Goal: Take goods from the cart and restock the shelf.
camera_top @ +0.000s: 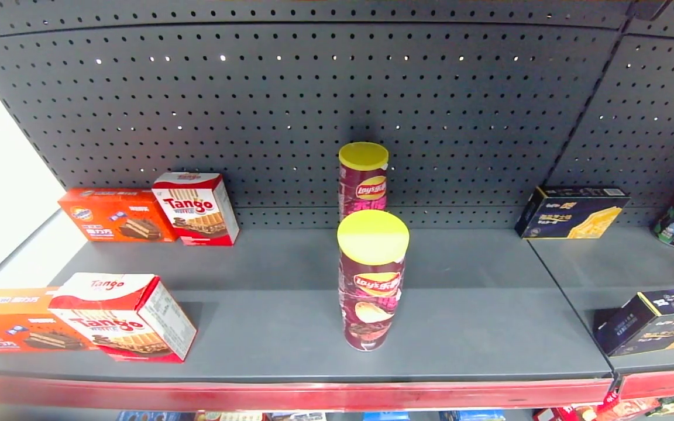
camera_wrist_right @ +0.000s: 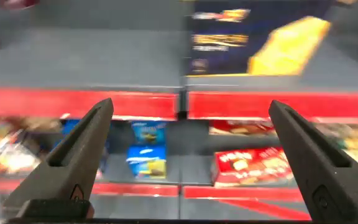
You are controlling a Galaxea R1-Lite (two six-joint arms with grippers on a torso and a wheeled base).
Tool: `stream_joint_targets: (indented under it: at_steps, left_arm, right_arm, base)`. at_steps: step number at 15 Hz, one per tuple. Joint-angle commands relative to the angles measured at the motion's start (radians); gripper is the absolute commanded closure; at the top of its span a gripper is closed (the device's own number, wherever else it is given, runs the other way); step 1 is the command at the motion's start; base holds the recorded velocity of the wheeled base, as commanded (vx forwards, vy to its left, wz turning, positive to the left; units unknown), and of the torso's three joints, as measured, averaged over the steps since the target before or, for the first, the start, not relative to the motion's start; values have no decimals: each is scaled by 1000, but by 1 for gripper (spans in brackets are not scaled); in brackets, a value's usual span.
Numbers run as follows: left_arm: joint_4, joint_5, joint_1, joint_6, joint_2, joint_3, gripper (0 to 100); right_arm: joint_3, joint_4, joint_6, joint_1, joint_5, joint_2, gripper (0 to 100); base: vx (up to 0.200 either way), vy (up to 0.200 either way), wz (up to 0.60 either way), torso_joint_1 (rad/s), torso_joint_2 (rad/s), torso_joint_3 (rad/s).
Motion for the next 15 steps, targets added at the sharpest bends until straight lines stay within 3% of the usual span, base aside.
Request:
stream_joint_targets:
  at_steps: [1,2,4,5,7,8,10,15]
  left_arm:
    - [1,0,1,-1,4,2,0]
    - [1,-2,1,0,4,2,0]
    - [1,-3,0,-1,4,2,0]
    - [1,-12,1,-1,4,2,0]
    - [1,-17,1,-1,4,2,0]
    - [1,-16,1,-3,4,2,0]
    - [1,-17,1,-18,4,2,0]
    - [3,-16,0,-104,4,2,0]
  right_arm:
    - [1,-1,49,-113,-30,-4,0]
    - [1,-3,59,-97,-102,-5,0]
    - [-5,20,15,-37,156,-96,0]
    - [-11,36,4,-47,119,-94,0]
    - [-10,43,23,-45,-169,-94,0]
    - [-8,40,18,-45,-128,-94,0]
    - [3,65,-31,-45,114,-94,0]
    - [1,67,-7,-45,93,-94,0]
  base:
    - [0,0,0,0,0,0]
    - [0,0,0,0,0,0]
    - [0,0,0,0,0,0]
    - [0,0,0,0,0,0]
    - [0,0,0,0,0,0]
    - [0,0,0,0,0,0]
    - [0,0,0,0,0,0]
    - [0,0,0,0,0,0]
